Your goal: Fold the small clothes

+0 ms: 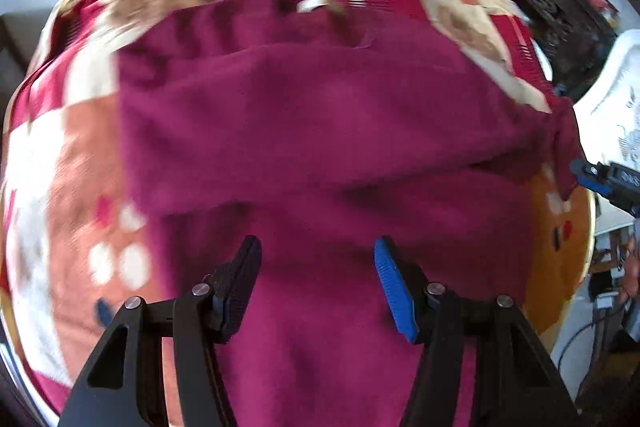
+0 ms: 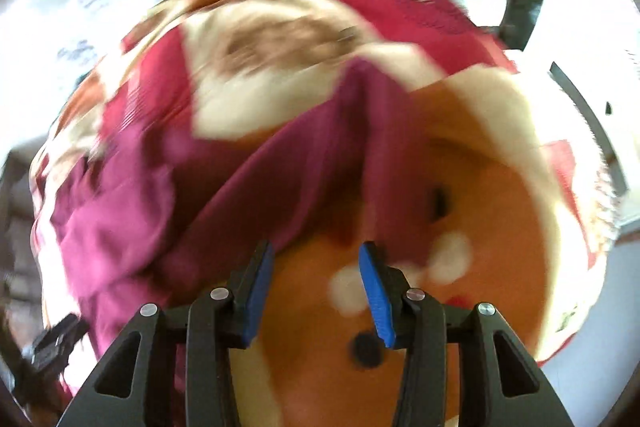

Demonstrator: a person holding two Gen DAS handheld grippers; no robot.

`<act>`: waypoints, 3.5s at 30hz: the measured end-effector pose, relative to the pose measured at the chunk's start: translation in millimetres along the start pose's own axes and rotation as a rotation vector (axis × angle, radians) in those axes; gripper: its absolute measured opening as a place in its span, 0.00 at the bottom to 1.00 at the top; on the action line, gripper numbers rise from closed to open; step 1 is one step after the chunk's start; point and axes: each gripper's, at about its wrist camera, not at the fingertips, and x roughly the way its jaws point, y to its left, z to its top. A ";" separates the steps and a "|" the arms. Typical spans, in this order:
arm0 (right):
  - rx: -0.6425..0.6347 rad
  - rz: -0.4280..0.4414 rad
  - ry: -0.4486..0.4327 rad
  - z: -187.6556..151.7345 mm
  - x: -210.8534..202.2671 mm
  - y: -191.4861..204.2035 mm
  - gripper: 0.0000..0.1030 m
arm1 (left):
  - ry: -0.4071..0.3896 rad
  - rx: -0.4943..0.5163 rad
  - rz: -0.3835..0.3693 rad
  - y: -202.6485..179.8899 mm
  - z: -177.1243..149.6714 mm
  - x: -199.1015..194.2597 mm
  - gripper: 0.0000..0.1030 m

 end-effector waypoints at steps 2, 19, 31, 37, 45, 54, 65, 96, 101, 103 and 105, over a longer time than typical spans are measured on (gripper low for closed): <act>0.013 -0.056 -0.042 13.4 -0.1 -7.4 0.47 | 0.010 0.029 -0.020 -24.2 8.9 7.0 0.56; 0.027 -0.054 -0.095 46.8 -11.1 -41.3 0.61 | -0.004 0.131 -0.100 -126.6 49.3 31.3 0.56; -0.112 0.000 0.028 54.8 35.5 -46.2 0.08 | 0.008 0.093 -0.101 -123.7 51.1 36.3 0.56; -0.172 -0.120 -0.168 69.2 -16.1 -49.6 0.08 | -0.005 0.081 -0.097 -121.6 54.0 30.1 0.56; -0.540 -0.426 -0.272 9.4 -35.3 -58.7 0.12 | -0.018 0.075 -0.116 -130.0 66.5 31.0 0.56; -0.179 -0.302 -0.053 -22.9 -29.4 -154.1 0.63 | 0.028 0.143 -0.122 -161.3 60.4 48.1 0.56; 0.582 0.219 -0.070 -41.8 -29.8 -223.7 0.64 | 0.036 0.174 -0.133 -191.8 61.3 52.8 0.56; 0.392 0.278 -0.345 39.0 -89.6 -135.5 0.08 | 0.001 0.020 -0.068 -114.1 61.1 22.8 0.57; 0.139 0.445 -0.359 61.2 -118.4 -36.6 0.08 | -0.056 -0.117 -0.042 -49.3 67.9 -4.3 0.57; 0.067 0.522 -0.333 61.4 -115.6 5.8 0.08 | -0.078 -0.177 -0.031 -20.9 68.7 -15.4 0.57; 0.006 0.581 -0.296 57.5 -104.9 47.8 0.08 | -0.098 -0.231 -0.019 5.7 67.9 -25.3 0.57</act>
